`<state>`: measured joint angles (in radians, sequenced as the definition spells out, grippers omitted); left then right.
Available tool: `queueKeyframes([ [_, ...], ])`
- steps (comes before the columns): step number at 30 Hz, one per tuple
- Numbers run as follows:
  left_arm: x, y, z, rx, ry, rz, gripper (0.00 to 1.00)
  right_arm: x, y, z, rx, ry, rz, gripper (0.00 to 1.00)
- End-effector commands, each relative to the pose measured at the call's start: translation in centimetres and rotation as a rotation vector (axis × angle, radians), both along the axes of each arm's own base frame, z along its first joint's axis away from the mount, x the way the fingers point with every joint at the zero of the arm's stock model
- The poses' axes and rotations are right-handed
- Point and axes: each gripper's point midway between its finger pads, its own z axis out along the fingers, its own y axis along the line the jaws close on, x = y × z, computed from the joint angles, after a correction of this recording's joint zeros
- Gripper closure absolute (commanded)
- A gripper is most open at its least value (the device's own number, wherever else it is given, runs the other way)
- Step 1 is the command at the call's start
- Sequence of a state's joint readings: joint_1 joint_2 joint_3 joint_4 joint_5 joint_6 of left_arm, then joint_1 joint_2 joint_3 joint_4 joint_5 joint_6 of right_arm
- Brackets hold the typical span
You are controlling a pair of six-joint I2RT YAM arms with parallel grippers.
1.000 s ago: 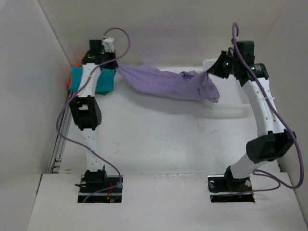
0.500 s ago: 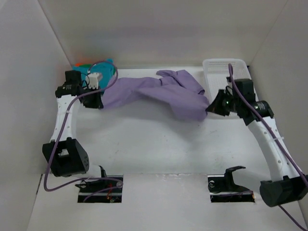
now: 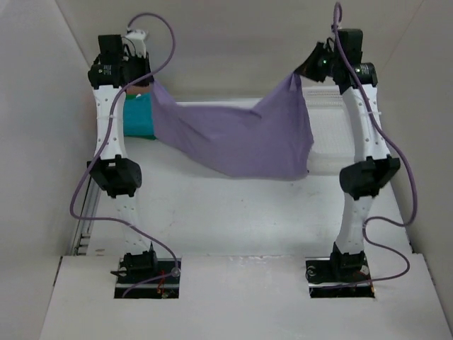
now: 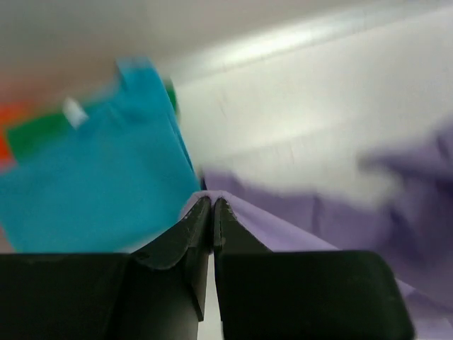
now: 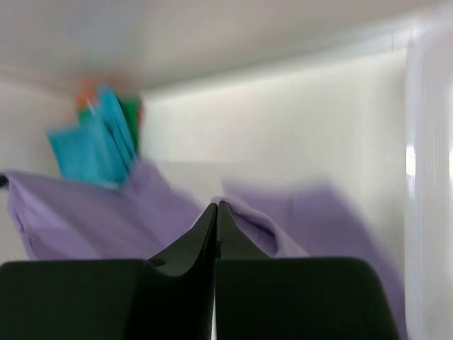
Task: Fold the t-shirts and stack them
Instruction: Flatten out the tshirt
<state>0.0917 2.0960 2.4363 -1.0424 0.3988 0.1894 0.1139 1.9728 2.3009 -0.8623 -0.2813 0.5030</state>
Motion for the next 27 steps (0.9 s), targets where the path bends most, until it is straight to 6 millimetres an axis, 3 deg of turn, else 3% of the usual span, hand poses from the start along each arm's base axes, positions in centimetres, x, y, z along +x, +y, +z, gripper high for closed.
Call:
queueKeyframes([
  [1, 1.0, 0.5, 20.2, -0.074, -0.589, 0.128, 1.00, -0.6, -3.6, 21.3, 0.133, -0.585, -0.126, 1.00],
  [3, -0.6, 0.3, 25.2, -0.079, -0.753, 0.136, 1.00, -2.5, -5.4, 24.9, 0.168, -0.675, -0.175, 1.00],
  [5, -2.5, -1.0, 26.2, -0.082, -0.813, 0.092, 1.00, -4.2, -5.8, 25.8, 0.165, -0.708, -0.170, 1.00],
  [8, -4.5, -3.1, 23.3, -0.064, -0.764, 0.015, 1.00, -6.2, -5.0, 23.8, 0.171, -0.690, -0.120, 1.00],
  [11, -6.0, -3.5, 18.7, -0.041, -0.621, -0.007, 1.00, -8.0, -4.7, 19.8, 0.160, -0.620, -0.104, 1.00],
  [16, -10.6, -1.2, 15.2, -0.023, -0.510, 0.035, 1.00, -13.6, -3.6, 12.5, 0.123, -0.506, -0.072, 1.00],
  [19, -13.9, -0.6, 10.3, -0.008, -0.358, 0.038, 1.00, -18.0, -3.5, 6.4, 0.121, -0.383, -0.079, 1.00],
  [22, -17.2, -0.7, 3.3, 0.012, -0.163, 0.021, 0.99, -22.7, -3.0, -1.7, 0.118, -0.165, -0.074, 1.00],
  [24, -20.3, -0.7, -2.9, 0.046, 0.013, -0.004, 0.99, -25.4, -2.6, -6.2, 0.102, -0.021, -0.060, 1.00],
  [27, -24.8, -0.6, -9.8, 0.081, 0.233, -0.030, 0.99, -29.9, -1.7, -12.3, 0.060, 0.199, -0.005, 1.00],
])
